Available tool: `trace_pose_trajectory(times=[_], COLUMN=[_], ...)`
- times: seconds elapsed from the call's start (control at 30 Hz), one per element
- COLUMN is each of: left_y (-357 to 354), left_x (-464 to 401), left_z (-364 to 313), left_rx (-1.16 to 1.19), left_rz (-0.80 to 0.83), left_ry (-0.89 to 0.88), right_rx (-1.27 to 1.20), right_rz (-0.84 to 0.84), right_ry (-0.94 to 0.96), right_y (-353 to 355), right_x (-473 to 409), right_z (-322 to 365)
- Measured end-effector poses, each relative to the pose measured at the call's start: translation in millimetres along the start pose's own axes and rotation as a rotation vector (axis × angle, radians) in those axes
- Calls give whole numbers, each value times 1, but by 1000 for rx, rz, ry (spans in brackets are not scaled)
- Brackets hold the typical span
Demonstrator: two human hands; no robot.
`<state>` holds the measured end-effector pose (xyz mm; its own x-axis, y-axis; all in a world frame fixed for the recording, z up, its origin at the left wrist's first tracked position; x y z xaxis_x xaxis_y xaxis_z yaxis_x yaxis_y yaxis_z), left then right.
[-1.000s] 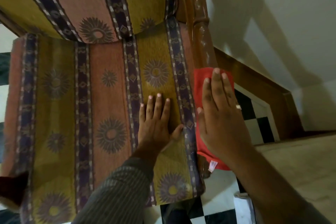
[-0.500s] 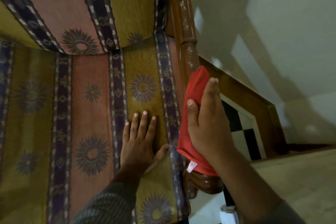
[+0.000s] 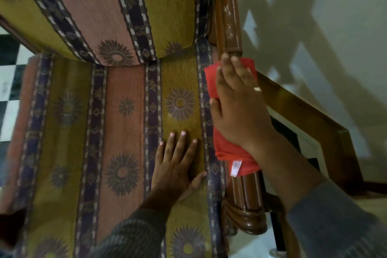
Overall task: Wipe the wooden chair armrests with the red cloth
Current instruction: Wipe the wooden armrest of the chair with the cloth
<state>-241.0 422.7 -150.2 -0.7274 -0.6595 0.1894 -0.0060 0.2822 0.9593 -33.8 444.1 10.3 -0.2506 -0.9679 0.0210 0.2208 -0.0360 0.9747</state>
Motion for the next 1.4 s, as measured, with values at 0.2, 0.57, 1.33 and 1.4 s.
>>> trace_pose_trajectory(times=[0.2, 0.57, 1.33, 1.4], left_y=[18, 35, 34, 33], left_x=[-45, -115, -150, -149], left_z=[-4, 23, 37, 37], left_rx=[20, -60, 47, 50], left_rz=[42, 47, -78, -74], left_ry=[92, -228, -16, -14], right_rx=[-179, 103, 81, 46], right_rz=[-43, 117, -121, -185], right_ry=[-250, 187, -88, -178], right_y=[-3, 7, 5, 2], right_x=[14, -7, -109, -110], right_z=[3, -2, -17, -14])
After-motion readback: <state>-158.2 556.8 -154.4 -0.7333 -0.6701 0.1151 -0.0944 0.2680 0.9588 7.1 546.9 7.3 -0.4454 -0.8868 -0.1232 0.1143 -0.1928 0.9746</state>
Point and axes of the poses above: each hand's wrist, its own x-axis away from the middle knuckle, its own y-axis out of the back of the hand, z = x × y, the point moved 2 cm from there along -x, towards the middle knuckle
